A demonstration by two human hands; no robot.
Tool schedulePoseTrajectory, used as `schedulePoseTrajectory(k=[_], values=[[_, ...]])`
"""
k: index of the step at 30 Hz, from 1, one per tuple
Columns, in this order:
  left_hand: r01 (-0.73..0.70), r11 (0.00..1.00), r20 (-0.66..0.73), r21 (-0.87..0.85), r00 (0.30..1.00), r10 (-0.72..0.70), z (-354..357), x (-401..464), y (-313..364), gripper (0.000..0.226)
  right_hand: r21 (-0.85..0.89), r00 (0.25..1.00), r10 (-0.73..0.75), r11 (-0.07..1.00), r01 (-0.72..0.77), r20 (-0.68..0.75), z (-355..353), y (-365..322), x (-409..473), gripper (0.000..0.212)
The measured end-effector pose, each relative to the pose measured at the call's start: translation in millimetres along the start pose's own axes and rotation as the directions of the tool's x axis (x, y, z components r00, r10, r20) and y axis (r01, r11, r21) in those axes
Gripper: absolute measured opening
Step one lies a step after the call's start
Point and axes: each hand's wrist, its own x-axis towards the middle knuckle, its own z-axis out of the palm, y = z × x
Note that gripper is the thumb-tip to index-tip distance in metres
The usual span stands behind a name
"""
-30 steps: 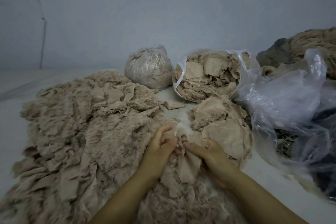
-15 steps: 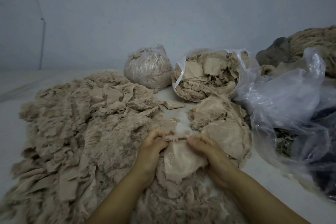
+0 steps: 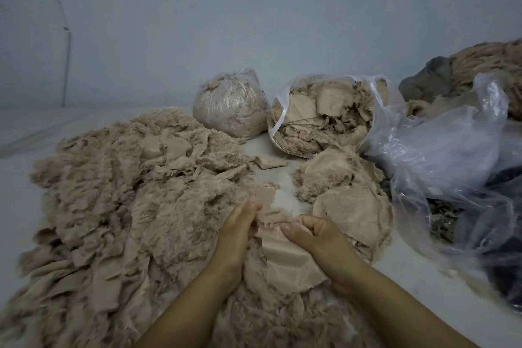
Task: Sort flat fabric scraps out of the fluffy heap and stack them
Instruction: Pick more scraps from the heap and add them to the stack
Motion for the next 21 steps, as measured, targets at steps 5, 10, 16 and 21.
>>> schedulePoseTrajectory(k=[5, 10, 16, 21], values=[[-0.142, 0.948, -0.043, 0.284, 0.986, 0.16, 2.2, -0.5, -0.8, 0.028, -0.034, 0.998, -0.003, 0.999, 0.005, 0.062, 3.1, 0.9, -1.2, 0.026], [-0.027, 0.997, -0.213, 0.077, 0.976, 0.043, -6.9, 5.6, 6.3, 0.032, -0.02, 0.998, 0.006, 1.0, -0.005, 0.06, 0.0, -1.5, -1.1, 0.034], [-0.088, 0.97, -0.002, 0.224, 0.996, 0.091, 0.7, -0.2, 1.6, 0.027, 0.022, 0.999, -0.012, 1.0, 0.011, 0.035, -0.3, -2.0, -1.0, 0.028], [-0.131, 0.961, 0.094, 0.243, 0.989, 0.111, 0.2, -3.3, 2.4, 0.024, -0.056, 0.996, -0.019, 0.998, 0.024, 0.083, 6.1, -5.5, -6.4, 0.033]])
